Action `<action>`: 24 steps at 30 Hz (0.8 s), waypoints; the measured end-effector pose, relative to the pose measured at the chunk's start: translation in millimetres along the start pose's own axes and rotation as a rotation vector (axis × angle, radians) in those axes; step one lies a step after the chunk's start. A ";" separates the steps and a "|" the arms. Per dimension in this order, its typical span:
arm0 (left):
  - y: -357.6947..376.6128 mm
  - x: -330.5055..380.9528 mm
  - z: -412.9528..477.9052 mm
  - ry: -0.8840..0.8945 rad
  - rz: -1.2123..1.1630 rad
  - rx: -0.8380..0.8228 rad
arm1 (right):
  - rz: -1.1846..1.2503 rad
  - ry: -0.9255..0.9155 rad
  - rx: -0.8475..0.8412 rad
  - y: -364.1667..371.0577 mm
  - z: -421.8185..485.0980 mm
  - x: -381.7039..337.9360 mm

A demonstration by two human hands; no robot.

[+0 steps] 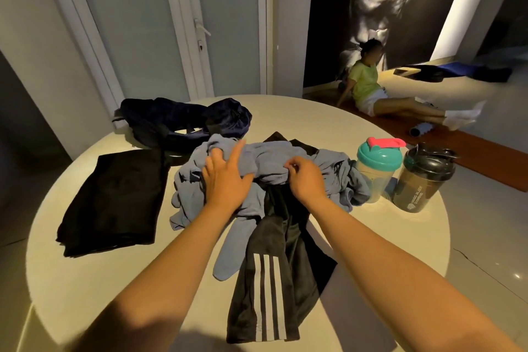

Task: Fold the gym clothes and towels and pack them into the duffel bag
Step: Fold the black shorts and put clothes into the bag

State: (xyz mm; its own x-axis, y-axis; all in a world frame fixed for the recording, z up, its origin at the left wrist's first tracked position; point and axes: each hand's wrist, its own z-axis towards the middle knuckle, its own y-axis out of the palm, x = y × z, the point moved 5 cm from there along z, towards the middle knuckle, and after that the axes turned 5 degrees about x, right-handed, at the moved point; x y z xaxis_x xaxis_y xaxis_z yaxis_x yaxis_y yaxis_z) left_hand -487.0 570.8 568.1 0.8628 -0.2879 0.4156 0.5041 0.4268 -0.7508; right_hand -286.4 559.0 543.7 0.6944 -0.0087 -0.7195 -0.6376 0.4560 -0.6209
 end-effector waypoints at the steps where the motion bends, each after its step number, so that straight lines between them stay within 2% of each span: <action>1: 8.3 3.6 -2.7 0.062 0.071 -0.088 | 0.024 -0.030 0.006 -1.6 4.2 -5.0; 3: 24.4 9.0 -6.4 0.127 0.153 -0.277 | -0.012 -0.057 -0.067 -0.7 7.4 -11.1; 5: 36.2 12.2 -7.0 0.109 0.147 -0.418 | -0.122 0.017 -0.219 5.7 3.8 -1.4; 6: 39.9 14.9 -7.5 0.100 0.128 -0.462 | -0.172 0.057 -0.245 6.8 1.4 6.9; 8: 46.2 17.9 -7.6 0.083 0.076 -0.496 | -0.170 0.050 -0.171 6.4 0.8 14.9; 13: 47.2 26.2 1.3 0.049 -0.021 -0.404 | 0.052 -0.140 0.059 -13.7 5.7 -27.6; 17: 37.7 25.3 20.5 -0.068 -0.182 -0.171 | 0.242 -0.292 -0.078 -18.6 11.7 -65.6; 19: 33.5 19.4 28.2 -0.109 -0.280 -0.131 | 0.201 -0.307 -0.087 -14.6 17.0 -63.6; 21: 28.7 12.7 36.0 -0.160 -0.343 -0.111 | 0.006 -0.315 0.056 -9.1 19.7 -53.8; 24: 21.5 7.6 51.9 -0.195 -0.389 -0.076 | -0.192 -0.148 0.265 -10.7 14.7 -39.1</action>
State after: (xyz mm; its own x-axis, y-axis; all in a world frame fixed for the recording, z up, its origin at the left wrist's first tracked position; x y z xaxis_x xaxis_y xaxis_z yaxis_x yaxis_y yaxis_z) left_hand -467.6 622.3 581.7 0.6040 -0.2445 0.7585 0.7950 0.2522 -0.5518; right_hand -301.8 567.5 583.1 0.8465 0.0034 -0.5324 -0.3955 0.6735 -0.6245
